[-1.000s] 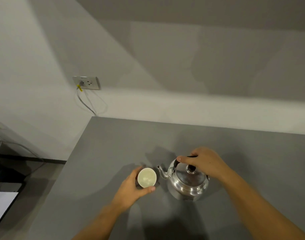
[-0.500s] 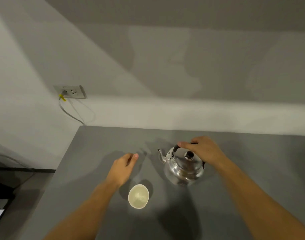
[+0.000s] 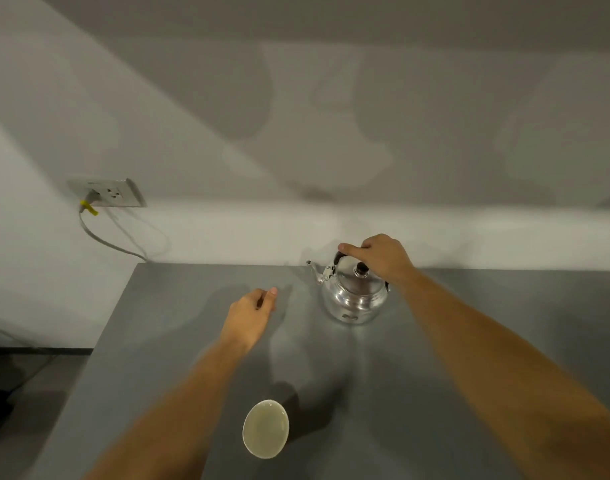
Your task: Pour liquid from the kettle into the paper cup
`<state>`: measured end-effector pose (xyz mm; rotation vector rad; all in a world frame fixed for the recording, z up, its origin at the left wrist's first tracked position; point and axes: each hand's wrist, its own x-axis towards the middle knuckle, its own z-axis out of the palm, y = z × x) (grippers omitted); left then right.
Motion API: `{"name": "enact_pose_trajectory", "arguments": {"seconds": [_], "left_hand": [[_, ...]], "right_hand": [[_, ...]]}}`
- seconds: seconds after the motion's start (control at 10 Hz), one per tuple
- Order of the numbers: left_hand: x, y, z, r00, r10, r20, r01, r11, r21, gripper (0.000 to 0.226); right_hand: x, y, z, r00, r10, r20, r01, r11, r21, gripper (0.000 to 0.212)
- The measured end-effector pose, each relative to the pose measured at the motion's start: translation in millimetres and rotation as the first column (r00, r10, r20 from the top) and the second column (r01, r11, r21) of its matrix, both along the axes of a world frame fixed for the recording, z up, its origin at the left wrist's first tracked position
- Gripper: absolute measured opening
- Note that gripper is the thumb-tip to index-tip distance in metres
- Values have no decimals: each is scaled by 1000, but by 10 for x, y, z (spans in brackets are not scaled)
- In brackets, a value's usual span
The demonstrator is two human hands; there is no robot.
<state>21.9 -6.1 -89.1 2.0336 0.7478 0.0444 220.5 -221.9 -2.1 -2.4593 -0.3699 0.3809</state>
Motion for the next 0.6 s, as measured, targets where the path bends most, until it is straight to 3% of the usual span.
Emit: {"name": "enact_pose_trajectory", "arguments": {"seconds": [0.4, 0.5, 0.6], "left_hand": [[81, -35, 22, 1000, -8, -3, 8, 999, 35, 45], [12, -97, 97, 1000, -18, -9, 18, 999, 46, 45], [-50, -171, 212, 1000, -16, 16, 15, 998, 63, 44]], "right_hand": [[213, 105, -93, 998, 32, 56, -30, 999, -28, 66], [184, 51, -97, 994, 67, 83, -64, 997, -43, 55], [89, -9, -42, 947, 138, 292, -92, 982, -166, 49]]}}
